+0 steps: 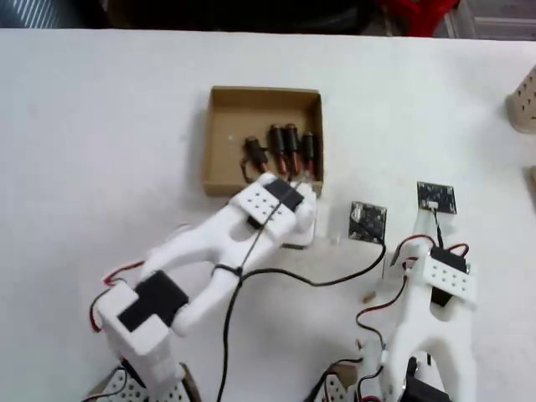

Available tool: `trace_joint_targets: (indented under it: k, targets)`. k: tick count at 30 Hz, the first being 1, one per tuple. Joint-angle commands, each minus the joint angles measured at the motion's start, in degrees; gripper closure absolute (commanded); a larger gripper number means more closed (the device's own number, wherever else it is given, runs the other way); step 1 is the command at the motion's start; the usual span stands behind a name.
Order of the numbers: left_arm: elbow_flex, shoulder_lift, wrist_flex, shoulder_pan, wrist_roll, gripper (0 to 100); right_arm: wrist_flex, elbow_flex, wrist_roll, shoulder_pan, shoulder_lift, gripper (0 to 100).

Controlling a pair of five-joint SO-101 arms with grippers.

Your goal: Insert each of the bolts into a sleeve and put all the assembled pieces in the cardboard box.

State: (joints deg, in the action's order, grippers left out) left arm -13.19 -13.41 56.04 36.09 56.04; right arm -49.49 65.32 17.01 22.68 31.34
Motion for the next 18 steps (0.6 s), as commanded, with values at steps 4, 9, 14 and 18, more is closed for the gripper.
trace_joint_targets:
  k: [4,9,14,18]
  targets:
    - [0.44,5.41,0.44,-2.77,-0.09,84,0.75,-0.44,0.0,-0.48,1.71,98.1]
    - [-2.46,5.32,-4.75,-2.33,0.09,84,0.75,-0.44,0.0,-0.48,1.71,98.1]
    - [-3.25,5.32,-7.56,-1.01,0.0,84,0.75,-0.44,0.0,-0.48,1.71,98.1]
    - [-2.64,4.53,-7.82,0.92,0.0,84,0.75,-0.44,0.0,-0.48,1.71,98.1]
